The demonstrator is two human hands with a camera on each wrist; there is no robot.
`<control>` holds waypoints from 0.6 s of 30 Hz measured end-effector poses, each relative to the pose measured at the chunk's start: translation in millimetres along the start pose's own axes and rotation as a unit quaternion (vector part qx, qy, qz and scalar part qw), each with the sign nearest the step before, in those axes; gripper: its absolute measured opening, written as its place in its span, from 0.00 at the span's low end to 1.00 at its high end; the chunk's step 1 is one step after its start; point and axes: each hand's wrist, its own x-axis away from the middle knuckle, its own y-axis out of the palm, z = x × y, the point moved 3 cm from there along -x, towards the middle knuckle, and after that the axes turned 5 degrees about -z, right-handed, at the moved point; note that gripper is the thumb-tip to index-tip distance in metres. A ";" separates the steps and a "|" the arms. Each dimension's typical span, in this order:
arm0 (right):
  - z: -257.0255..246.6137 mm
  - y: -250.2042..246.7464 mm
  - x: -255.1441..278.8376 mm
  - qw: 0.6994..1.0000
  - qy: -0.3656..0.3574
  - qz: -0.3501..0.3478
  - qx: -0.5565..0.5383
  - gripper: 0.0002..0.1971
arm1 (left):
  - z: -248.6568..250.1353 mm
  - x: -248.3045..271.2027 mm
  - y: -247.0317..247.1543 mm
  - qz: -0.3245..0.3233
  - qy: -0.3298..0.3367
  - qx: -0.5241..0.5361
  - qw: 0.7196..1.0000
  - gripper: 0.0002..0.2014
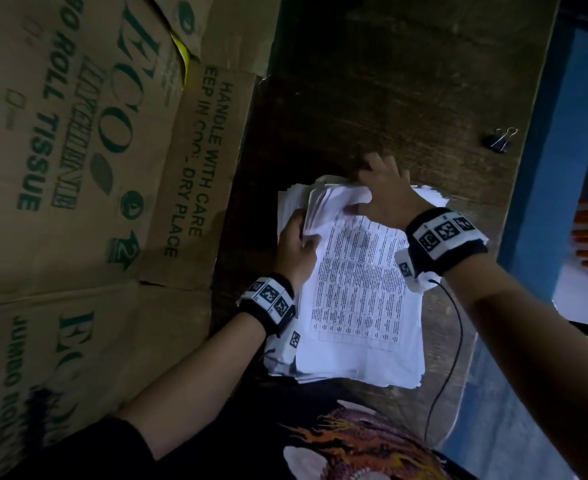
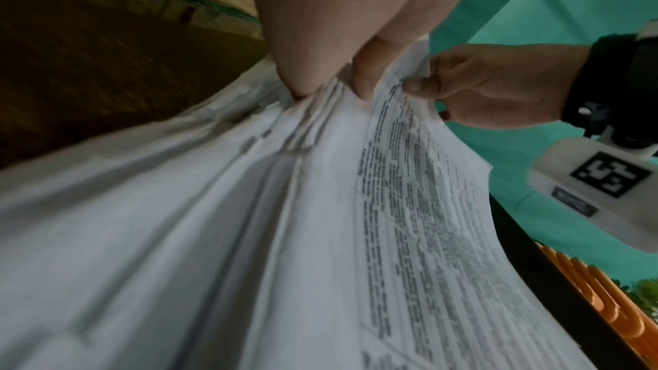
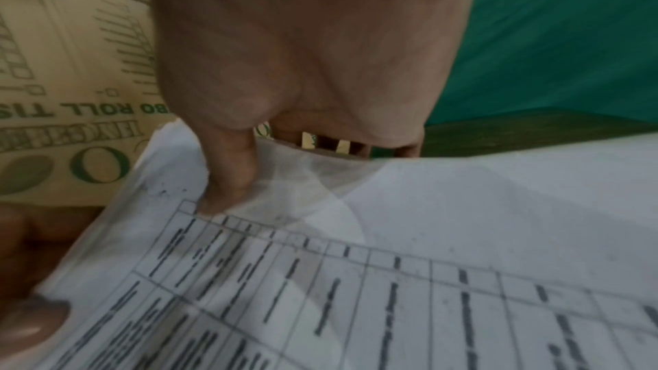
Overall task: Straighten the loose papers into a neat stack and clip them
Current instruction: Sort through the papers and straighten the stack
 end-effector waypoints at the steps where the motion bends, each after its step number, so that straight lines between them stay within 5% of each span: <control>1: -0.4 0.6 2.4 1.000 -0.001 0.006 0.003 0.23 | 0.5 1.6 0.2 0.001 0.001 -0.006 1.000 0.19; 5: -10.7 10.5 9.9 1.000 0.004 0.010 0.001 0.21 | 10.0 6.5 5.5 -0.015 0.017 -0.040 0.999 0.22; 8: -4.9 15.2 20.2 0.998 0.023 0.042 -0.047 0.25 | 14.3 3.3 9.6 -0.007 0.009 -0.063 0.998 0.16; 13: 51.3 13.5 64.6 0.980 0.198 0.034 -0.016 0.30 | 20.0 3.4 -3.5 0.014 -0.015 -0.091 0.996 0.15; 16: 74.0 12.9 98.4 0.948 0.246 0.077 -0.185 0.19 | 21.0 3.2 -6.5 0.024 -0.013 -0.085 0.996 0.16; 18: 78.7 22.4 111.2 0.878 0.200 0.115 -0.420 0.08 | 20.4 3.0 -8.5 0.014 -0.035 -0.035 0.999 0.18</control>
